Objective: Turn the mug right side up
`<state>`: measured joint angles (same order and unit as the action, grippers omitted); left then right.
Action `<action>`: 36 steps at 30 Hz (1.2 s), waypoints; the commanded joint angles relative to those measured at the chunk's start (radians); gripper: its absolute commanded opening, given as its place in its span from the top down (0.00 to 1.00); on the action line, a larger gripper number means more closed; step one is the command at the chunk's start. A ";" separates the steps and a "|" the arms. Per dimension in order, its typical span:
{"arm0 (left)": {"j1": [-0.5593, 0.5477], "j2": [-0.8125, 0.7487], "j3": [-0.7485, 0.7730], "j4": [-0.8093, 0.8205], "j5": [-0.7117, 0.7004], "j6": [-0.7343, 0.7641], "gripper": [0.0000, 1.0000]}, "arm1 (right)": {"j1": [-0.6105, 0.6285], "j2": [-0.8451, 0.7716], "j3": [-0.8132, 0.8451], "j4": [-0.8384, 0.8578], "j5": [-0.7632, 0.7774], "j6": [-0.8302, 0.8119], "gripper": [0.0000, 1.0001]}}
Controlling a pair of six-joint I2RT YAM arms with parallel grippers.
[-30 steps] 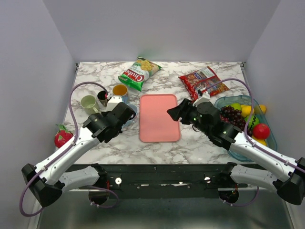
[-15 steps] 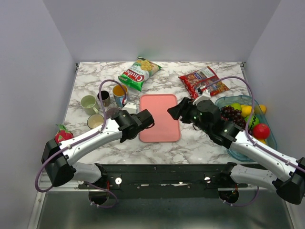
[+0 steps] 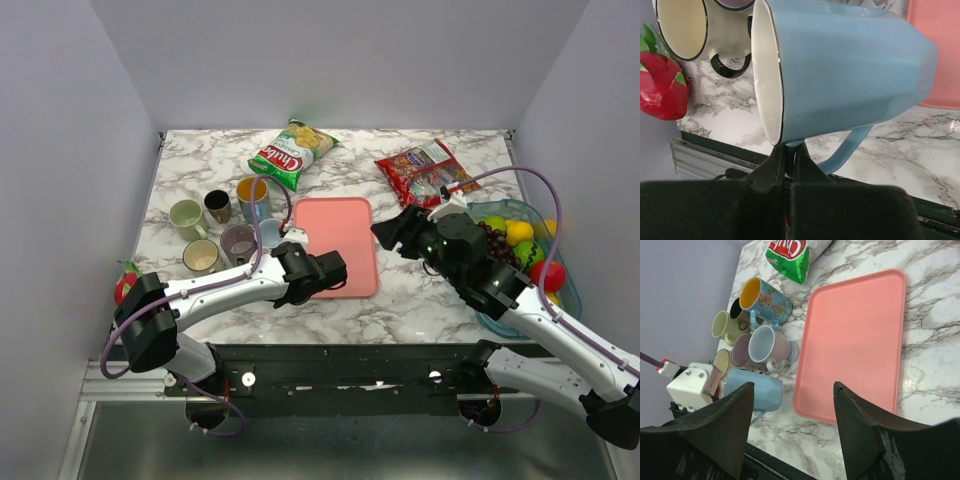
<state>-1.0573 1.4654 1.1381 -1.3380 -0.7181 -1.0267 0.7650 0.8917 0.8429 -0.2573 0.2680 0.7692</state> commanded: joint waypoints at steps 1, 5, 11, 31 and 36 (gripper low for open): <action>-0.021 -0.007 0.049 -0.138 -0.110 -0.088 1.00 | -0.007 0.007 -0.021 -0.031 0.019 -0.010 0.28; -0.032 0.009 0.022 -0.176 -0.124 -0.104 1.00 | -0.007 0.018 -0.021 -0.030 0.010 -0.005 0.28; -0.032 0.009 -0.012 -0.174 -0.122 -0.119 1.00 | -0.009 0.030 -0.019 -0.030 -0.006 -0.010 0.28; -0.024 -0.051 -0.009 -0.171 -0.149 -0.138 1.00 | 0.023 0.591 0.105 0.360 -0.627 0.176 0.52; -0.023 -0.054 -0.021 -0.155 -0.138 -0.131 1.00 | 0.056 0.702 0.192 0.383 -0.673 0.202 0.53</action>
<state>-1.0813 1.4414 1.1213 -1.3495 -0.7712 -1.1172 0.7948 1.5246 0.9527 0.0334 -0.3107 0.9337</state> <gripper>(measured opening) 0.066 0.471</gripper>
